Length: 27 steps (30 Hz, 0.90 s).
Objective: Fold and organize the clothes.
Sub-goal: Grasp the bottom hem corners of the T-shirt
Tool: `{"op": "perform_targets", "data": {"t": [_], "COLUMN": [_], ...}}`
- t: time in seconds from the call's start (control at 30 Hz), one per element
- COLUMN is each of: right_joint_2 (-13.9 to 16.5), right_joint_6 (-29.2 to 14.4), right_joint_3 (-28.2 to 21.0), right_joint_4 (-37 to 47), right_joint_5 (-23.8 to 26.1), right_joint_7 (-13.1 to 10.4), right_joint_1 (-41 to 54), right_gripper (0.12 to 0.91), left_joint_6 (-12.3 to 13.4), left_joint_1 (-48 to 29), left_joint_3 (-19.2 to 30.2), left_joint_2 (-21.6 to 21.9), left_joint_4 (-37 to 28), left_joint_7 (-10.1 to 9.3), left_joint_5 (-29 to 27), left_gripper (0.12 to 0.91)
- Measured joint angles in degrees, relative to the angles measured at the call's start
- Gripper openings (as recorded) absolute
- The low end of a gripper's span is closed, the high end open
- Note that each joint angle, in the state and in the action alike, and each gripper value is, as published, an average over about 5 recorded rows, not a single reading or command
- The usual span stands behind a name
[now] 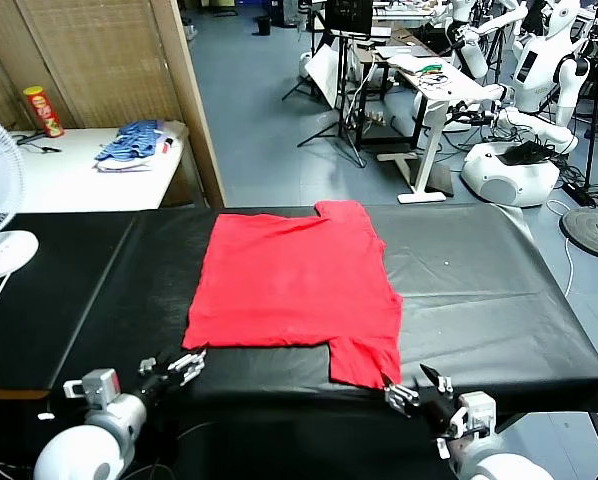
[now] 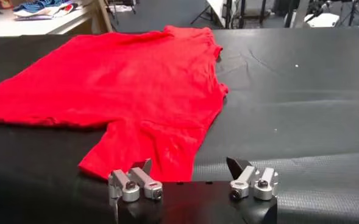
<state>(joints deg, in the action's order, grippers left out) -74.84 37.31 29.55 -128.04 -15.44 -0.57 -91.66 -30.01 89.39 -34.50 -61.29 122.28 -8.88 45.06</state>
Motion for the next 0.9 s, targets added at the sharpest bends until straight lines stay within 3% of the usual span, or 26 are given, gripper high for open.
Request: {"op": "perform_targets", "data": {"t": [0.07, 0.27, 0.43, 0.57, 0.67, 0.77, 0.9], "right_joint_2": [-0.24, -1.52, -2.19, -2.31, -2.28, -2.15, -1.92], "right_joint_6": [-0.01, 0.08, 0.14, 0.16, 0.15, 0.30, 0.71], "right_joint_3": [-0.38, -2.33, -2.92, -2.93, -2.41, -1.51, 0.02], "right_joint_4": [0.39, 2.55, 3.30, 3.05, 2.29, 0.73, -2.64], "right_joint_5": [0.32, 2.11, 2.45, 2.41, 2.29, 2.17, 1.99], "right_joint_7": [-0.22, -1.35, -1.75, -2.05, -2.64, -3.19, -3.60], "right_joint_1": [0.30, 1.30, 1.27, 0.77, 0.00, -1.21, -3.54], "right_gripper": [0.778, 0.632, 0.461, 0.246, 0.140, 0.122, 0.122], "left_joint_6": [-0.15, 0.23, 0.38, 0.67, 0.92, 1.05, 1.16], "left_joint_1": [-0.18, -1.66, -2.59, -2.62, -2.64, -2.40, -1.48], "left_joint_3": [0.03, 0.13, 0.32, 0.42, 0.40, 0.45, 0.48], "left_joint_2": [-0.01, 0.01, -0.01, -0.35, -0.58, -0.70, -0.93], "left_joint_4": [-0.18, -2.04, -4.25, -5.91, -6.75, -6.86, -5.83], "left_joint_7": [0.44, 1.33, 1.64, 1.96, 2.03, 2.15, 1.90], "left_joint_5": [-0.42, -0.93, -0.76, -1.09, -1.29, -1.17, -1.32], "left_gripper": [0.798, 0.774, 0.560, 0.342, 0.193, 0.127, 0.125]}}
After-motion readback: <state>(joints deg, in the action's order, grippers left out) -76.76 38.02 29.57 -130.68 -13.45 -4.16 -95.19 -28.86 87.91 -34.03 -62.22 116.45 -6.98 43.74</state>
